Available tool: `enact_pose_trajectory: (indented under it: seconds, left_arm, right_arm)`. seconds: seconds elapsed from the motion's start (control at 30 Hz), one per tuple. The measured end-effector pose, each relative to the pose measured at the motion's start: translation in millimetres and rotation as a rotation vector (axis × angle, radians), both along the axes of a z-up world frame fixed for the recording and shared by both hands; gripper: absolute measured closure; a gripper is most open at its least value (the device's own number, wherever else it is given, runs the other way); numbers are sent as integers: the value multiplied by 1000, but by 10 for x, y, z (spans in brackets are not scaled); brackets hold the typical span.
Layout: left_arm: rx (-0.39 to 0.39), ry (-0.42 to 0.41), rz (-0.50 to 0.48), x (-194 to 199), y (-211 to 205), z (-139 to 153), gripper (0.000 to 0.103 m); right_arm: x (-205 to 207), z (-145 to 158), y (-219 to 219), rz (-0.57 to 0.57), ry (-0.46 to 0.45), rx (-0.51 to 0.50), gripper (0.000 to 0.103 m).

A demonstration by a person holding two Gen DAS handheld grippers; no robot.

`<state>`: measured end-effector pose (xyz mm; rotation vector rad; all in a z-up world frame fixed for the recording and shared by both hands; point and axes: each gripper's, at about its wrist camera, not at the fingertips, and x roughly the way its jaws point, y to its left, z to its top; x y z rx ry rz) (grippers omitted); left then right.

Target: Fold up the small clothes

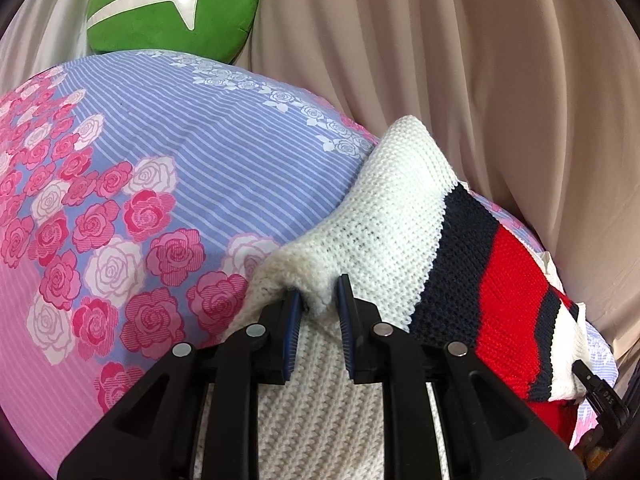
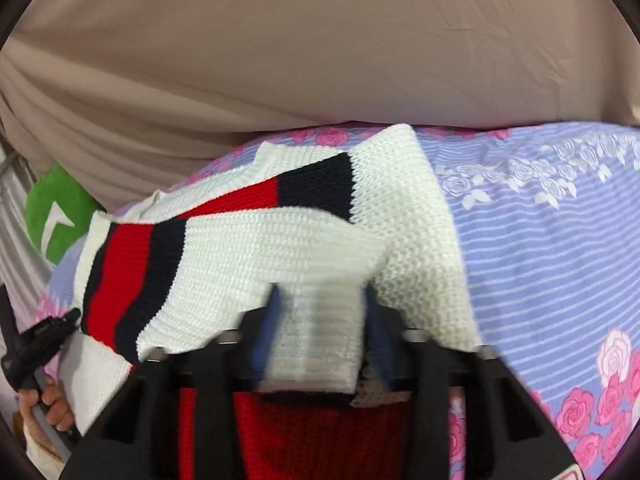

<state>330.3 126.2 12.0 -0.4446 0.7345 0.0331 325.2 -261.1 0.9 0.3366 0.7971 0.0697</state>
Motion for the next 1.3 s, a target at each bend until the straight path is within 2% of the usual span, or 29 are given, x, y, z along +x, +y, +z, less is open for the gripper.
enact_pose_trajectory:
  seconds: [0.17, 0.23, 0.3, 0.43, 0.5, 0.57, 0.63, 0.67, 0.7, 0.73, 0.77, 0.83, 0.9, 0.93, 0.97, 1.0, 1.03, 1.1, 1.13, 1.23, 1.3]
  left_arm:
    - [6, -2, -8, -22, -6, 4, 85]
    - [11, 0, -9, -19, -12, 2, 85]
    - [16, 1, -11, -10, -16, -1, 83]
    - [17, 1, -10, -3, -21, 0, 83]
    - [19, 2, -9, 0, -25, -4, 83]
    - [29, 6, -13, 20, -45, -7, 83]
    - [32, 6, -22, 37, -49, -5, 78]
    - [25, 0, -35, 39, -47, 1, 71]
    - [11, -9, -49, 34, -39, 6, 65]
    - [0, -15, -56, 34, -26, 20, 63]
    - [-18, -21, -63, 8, -7, 22, 62]
    - [-61, -29, -76, -113, 64, 31, 58]
    - [-70, -37, -84, -337, 125, 37, 46]
    - [-81, -47, -101, -475, 170, 40, 45]
    - [-82, -54, -120, -663, 225, 42, 36]
    - [-62, -54, -114, -838, 282, 38, 21]
    - [-51, -47, -98, -1028, 358, 27, 17]
    - [-93, -43, -105, -1336, 487, -4, 12]
    - [-92, -34, -114, -1468, 541, -43, 11]
    - [-54, -35, -152, -1950, 595, -99, 12]
    - [-44, -36, -199, -2232, 574, -115, 11]
  right_arm:
    - [-241, 379, -47, -31, -151, -23, 96]
    - [-131, 272, -116, -42, -96, -54, 96]
    - [47, -78, -148, -56, 37, -57, 95]
    - [-82, 40, -97, -58, -31, -49, 95]
    - [-34, -90, -111, -56, 20, -67, 95]
    - [9, -132, -213, -47, 32, 3, 95]
    - [19, -178, -339, -37, 21, 110, 94]
    - [-10, -180, -383, -33, 8, 149, 93]
    - [-40, -162, -368, -35, -7, 173, 89]
    - [-111, -139, -384, -45, -33, 178, 80]
    - [-209, -99, -388, -52, -70, 179, 74]
    - [-458, -49, -431, -59, -123, 201, 46]
    - [-772, -131, -443, -42, -83, 276, 44]
    - [-915, -184, -441, -41, -47, 294, 44]
    - [-1114, -210, -437, -40, -19, 311, 44]
    - [-1311, -200, -436, -37, -6, 320, 42]
    - [-1575, -189, -419, -28, 0, 322, 41]
    - [-2001, -292, -391, -9, 39, 344, 34]
    - [-2209, -292, -392, -10, 29, 359, 34]
    - [-2814, -257, -338, -7, 26, 346, 33]
    - [-3069, -245, -279, -11, 24, 340, 32]
